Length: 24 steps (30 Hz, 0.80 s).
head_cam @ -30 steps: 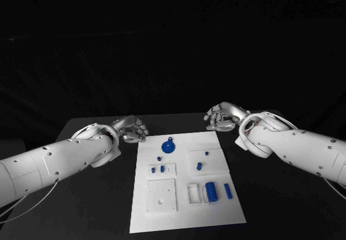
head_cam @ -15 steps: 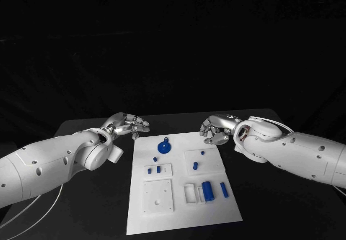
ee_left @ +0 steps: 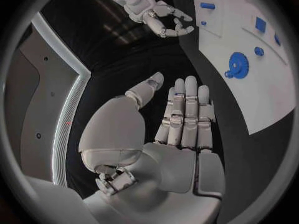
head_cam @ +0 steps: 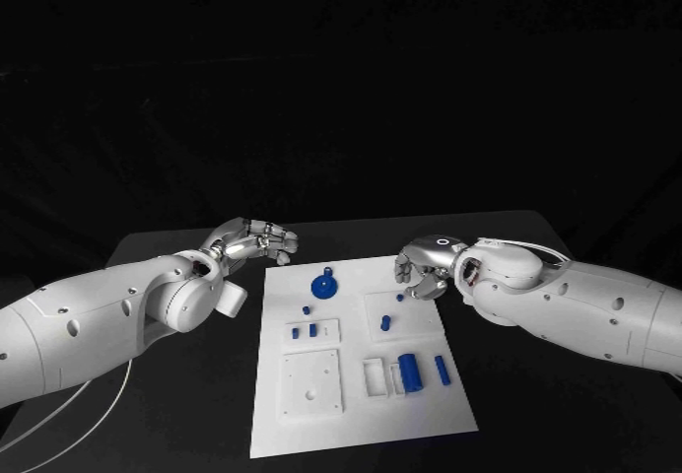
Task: Assemble the parts on the task board
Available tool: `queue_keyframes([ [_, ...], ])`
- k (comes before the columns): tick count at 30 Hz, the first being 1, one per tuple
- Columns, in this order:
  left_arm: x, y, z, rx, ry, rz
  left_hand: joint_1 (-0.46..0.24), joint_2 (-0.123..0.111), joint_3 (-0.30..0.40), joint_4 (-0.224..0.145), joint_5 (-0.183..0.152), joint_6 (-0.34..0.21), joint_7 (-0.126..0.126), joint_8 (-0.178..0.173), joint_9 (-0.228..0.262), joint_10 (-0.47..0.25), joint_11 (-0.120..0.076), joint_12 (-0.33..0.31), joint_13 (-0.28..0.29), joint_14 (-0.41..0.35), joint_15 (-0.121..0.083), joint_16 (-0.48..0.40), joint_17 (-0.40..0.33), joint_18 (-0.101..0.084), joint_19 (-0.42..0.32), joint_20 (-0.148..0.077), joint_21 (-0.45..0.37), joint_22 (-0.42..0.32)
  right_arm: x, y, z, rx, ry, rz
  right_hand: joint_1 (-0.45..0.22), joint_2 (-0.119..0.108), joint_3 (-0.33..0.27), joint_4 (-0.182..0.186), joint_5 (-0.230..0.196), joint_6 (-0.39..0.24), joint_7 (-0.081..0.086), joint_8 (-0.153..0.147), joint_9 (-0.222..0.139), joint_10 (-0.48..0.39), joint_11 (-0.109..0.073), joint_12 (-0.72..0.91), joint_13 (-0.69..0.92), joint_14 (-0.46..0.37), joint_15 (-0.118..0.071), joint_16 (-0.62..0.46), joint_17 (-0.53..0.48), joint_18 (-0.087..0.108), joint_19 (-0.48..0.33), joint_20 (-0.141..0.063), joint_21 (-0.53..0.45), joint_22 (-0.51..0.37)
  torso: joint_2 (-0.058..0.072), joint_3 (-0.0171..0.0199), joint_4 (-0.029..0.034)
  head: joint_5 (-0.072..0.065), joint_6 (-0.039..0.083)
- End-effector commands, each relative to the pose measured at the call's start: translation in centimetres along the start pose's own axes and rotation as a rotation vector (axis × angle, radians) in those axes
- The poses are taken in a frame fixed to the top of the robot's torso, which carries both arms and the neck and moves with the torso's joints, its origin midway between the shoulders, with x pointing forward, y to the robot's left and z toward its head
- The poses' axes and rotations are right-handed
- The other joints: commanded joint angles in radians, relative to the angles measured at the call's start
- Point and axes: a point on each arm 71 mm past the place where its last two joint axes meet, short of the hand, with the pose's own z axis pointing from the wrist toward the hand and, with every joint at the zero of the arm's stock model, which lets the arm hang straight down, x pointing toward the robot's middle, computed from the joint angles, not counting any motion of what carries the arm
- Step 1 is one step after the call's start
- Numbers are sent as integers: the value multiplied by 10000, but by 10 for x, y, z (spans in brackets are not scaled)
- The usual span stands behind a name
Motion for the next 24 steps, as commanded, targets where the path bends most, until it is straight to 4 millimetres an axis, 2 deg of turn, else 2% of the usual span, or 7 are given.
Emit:
queue_keyframes([
  [1,2,-3,0,317,97,-461,-51,18,-43,-49,26,-134,13,3,-22,-252,38,-82,-79,-314,208,-499,-136,-67,-182,162,-162,-21,5,1,2,178,92,-736,-125,-39,-38,12,-63,-6,52,-9,-31,50,32,-107,-92,56,37,-12,-21,1124,66,-15,17,-7,1,9,-4,11,-20],
  [4,3,-4,0,328,122,-468,-33,12,-66,-45,28,-204,7,-7,-32,-407,67,-69,-149,-694,399,-943,-262,-28,-429,356,-357,-43,8,2,4,192,201,-803,-102,-82,-3,34,-163,-9,58,-20,-48,98,43,-188,-176,60,42,-31,-39,1124,68,-20,-8,-17,2,13,-2,28,-33],
  [6,4,-4,0,328,168,-483,-17,15,-74,-39,30,-222,11,-6,-35,-436,75,-61,-171,-753,448,-1060,-287,-6,-491,409,-414,-45,11,2,4,187,259,-826,-75,-96,30,45,-194,-2,55,-22,-57,137,38,-231,-224,64,44,-36,-46,1124,75,-24,-18,-21,5,14,2,33,-47],
  [17,6,-4,1,338,208,-510,-10,46,-84,-13,31,-224,46,4,-34,-438,100,-42,-189,-755,493,-1153,-294,37,-483,452,-436,-32,25,7,10,177,463,-1055,-2,-77,170,101,-316,83,27,3,-76,362,7,-338,-374,75,16,-36,-57,1124,99,-29,-36,-15,2,7,2,61,-104],
  [24,6,-4,1,305,271,-595,-6,49,-91,-7,31,-235,64,4,-37,-453,129,-44,-203,-746,511,-1192,-292,60,-480,473,-449,-27,31,10,13,212,488,-1115,48,-36,383,193,-590,195,-18,36,-88,599,-45,-399,-473,94,-33,-14,-51,1124,132,-33,-24,12,-1,6,7,93,-126],
])
